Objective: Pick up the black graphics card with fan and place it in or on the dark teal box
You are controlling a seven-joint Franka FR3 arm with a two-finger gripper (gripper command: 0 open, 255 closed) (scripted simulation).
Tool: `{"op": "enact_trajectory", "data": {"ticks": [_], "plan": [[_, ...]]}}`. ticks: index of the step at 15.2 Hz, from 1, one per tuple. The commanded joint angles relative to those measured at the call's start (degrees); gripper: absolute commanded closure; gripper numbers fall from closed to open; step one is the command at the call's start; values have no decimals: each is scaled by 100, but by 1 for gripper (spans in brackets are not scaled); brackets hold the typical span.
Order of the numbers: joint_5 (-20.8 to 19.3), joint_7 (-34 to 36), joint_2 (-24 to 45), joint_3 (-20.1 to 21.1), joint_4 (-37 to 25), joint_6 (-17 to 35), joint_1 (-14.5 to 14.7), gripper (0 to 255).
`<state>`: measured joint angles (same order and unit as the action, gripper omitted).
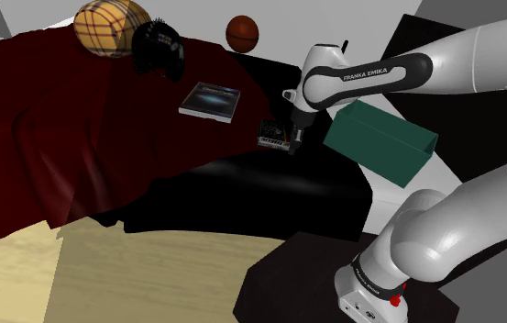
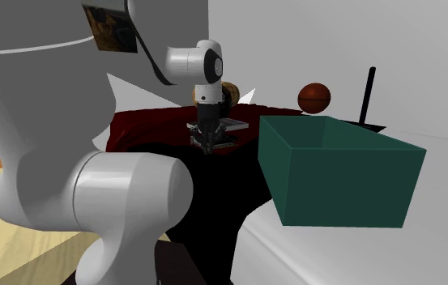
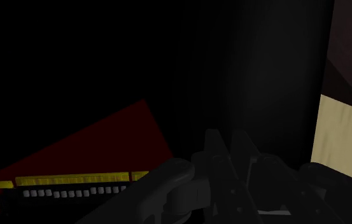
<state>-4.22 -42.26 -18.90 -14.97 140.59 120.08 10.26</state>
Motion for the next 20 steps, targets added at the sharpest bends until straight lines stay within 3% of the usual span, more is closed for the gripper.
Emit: {"op": "enact_trajectory", "data": {"ticks": [1, 4, 20], "plan": [[5, 1, 7, 5, 12, 0, 5, 255], [2, -4, 2, 1, 7, -9, 3, 255], [-6, 56, -381, 111, -920, -1315, 9, 255]]}}
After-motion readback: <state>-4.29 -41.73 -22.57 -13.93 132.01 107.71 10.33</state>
